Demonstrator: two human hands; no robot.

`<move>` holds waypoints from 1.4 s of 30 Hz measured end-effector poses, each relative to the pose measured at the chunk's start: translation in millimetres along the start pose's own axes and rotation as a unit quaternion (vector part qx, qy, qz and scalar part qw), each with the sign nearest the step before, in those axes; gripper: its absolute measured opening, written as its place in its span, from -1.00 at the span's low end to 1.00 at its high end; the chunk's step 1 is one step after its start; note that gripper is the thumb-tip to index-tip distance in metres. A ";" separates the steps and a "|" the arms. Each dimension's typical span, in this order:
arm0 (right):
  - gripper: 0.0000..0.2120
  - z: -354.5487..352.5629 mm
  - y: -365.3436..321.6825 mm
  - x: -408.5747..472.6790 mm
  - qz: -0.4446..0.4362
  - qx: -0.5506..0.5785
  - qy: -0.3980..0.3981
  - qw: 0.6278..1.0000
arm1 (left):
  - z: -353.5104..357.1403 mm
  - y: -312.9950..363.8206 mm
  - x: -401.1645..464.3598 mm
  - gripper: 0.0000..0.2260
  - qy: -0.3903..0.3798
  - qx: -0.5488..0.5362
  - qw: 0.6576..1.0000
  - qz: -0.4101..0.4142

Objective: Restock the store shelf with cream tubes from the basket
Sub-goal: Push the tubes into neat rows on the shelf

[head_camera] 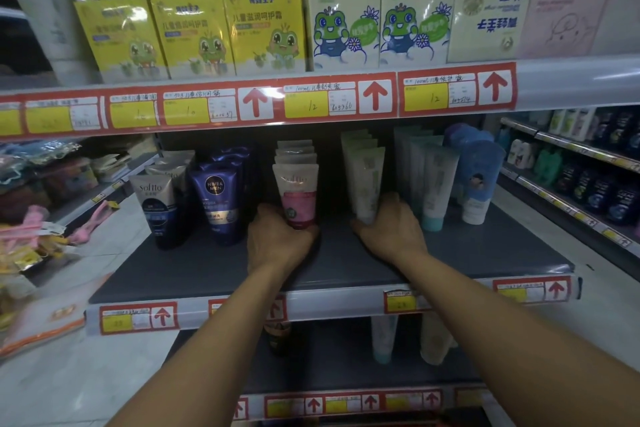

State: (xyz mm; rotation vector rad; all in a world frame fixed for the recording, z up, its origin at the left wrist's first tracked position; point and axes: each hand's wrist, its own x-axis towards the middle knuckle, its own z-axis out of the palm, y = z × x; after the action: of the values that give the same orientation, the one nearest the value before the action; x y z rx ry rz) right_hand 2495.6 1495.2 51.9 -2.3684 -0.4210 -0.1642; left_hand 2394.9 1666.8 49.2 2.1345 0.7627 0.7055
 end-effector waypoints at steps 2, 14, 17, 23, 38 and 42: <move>-0.45 0.9 0.4 -0.1 -0.002 -0.004 -0.001 1.000 | 0.7 -0.9 0.4 -0.50 -0.005 0.007 1.000 0.005; -0.50 -0.2 -1.5 -1.6 0.001 0.001 0.005 1.000 | 2.2 -3.1 2.8 -0.52 0.000 0.009 1.000 0.009; -0.48 -1.0 -1.7 -2.4 -0.001 0.001 0.009 1.000 | 2.8 -4.7 3.6 -0.50 0.004 0.008 1.000 0.007; -0.44 -2.5 -2.2 -3.1 -0.004 0.004 0.010 1.000 | 4.0 -6.2 5.2 -0.51 0.001 0.009 1.000 0.006; -0.29 -1.8 -2.0 -1.9 0.017 0.034 0.014 0.999 | 4.5 -3.7 1.0 -0.36 0.057 0.028 0.997 0.031; -0.39 -4.6 -6.0 -9.6 0.013 0.077 0.061 0.995 | 0.1 4.0 -6.1 -0.34 0.090 0.009 0.995 0.038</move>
State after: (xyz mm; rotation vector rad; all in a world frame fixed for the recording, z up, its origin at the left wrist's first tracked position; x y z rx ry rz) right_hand 2484.5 1493.8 56.9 -2.1990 -0.3322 -0.2542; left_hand 2392.0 1660.3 50.8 2.1464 0.7885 0.9450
